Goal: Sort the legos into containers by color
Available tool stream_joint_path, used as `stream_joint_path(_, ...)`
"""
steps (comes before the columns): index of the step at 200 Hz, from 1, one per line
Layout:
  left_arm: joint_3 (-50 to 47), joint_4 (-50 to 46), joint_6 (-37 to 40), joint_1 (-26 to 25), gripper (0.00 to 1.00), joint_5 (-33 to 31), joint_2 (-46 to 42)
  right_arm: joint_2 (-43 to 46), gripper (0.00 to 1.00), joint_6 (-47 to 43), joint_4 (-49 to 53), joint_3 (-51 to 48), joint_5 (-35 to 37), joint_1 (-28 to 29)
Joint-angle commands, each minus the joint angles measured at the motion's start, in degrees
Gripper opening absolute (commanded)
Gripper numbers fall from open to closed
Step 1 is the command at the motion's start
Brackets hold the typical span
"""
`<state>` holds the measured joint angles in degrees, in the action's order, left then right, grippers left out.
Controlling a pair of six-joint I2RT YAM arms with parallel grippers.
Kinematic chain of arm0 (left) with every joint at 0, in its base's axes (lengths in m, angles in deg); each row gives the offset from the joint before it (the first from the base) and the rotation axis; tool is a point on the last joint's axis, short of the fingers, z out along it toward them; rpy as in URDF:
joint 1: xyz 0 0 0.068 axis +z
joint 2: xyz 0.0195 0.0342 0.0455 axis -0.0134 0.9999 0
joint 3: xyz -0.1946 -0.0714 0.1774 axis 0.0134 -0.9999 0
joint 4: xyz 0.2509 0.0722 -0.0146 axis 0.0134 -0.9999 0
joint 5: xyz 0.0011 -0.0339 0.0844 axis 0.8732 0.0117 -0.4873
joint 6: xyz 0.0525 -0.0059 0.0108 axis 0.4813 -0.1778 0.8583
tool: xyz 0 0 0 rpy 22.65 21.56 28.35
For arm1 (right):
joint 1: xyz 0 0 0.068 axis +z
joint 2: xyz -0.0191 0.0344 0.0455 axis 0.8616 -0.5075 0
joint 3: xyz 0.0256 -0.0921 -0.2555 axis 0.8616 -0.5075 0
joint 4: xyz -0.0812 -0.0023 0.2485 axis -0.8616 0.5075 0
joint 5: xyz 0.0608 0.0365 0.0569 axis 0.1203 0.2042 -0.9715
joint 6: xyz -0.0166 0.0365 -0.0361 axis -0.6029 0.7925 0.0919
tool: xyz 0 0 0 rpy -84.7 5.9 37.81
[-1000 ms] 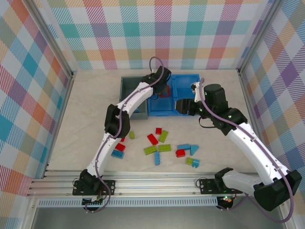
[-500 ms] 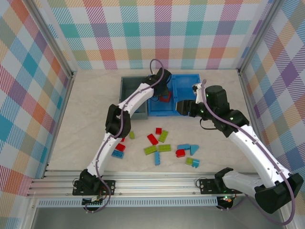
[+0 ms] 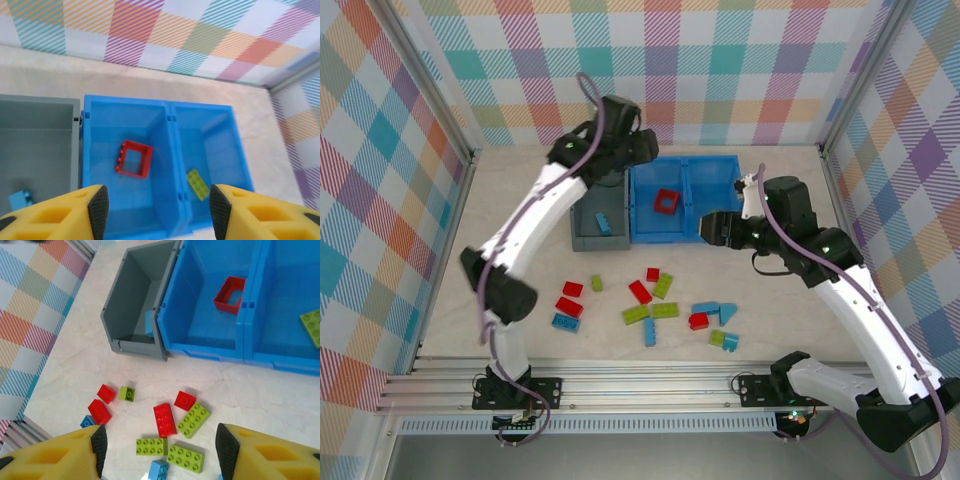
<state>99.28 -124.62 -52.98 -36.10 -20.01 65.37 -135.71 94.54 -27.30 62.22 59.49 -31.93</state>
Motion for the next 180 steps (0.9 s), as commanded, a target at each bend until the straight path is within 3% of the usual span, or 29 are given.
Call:
stream_joint_path(1,-9.3,1.2,3.4,-2.0,0.65,5.8,-9.1,0.0,0.59,3.5,8.2,2.1,2.3,0.3)
stream_joint_path(29,-23.2,0.8,5.9,-5.1,0.70,13.1,-20.9,-0.9,0.55,10.4,16.7,1.1,5.1,2.4)
stream_joint_path(63,-44.8,5.0,1.7,-14.4,0.70,15.4,-34.1,-0.8,0.54,19.2,24.2,-6.9,8.5,11.5)
stream_joint_path(90,-60.2,12.4,-4.5,-23.8,0.71,10.3,-42.2,2.6,0.53,30.7,22.0,-16.1,9.2,21.2)
stream_joint_path(123,-69.2,14.0,-8.8,-31.9,0.72,2.1,-47.1,3.0,0.54,41.4,17.2,-23.3,10.3,29.7)
stream_joint_path(180,-74.3,4.3,-15.3,-34.1,0.73,-8.0,-59.3,1.4,0.62,49.5,8.5,-32.4,7.8,32.1)
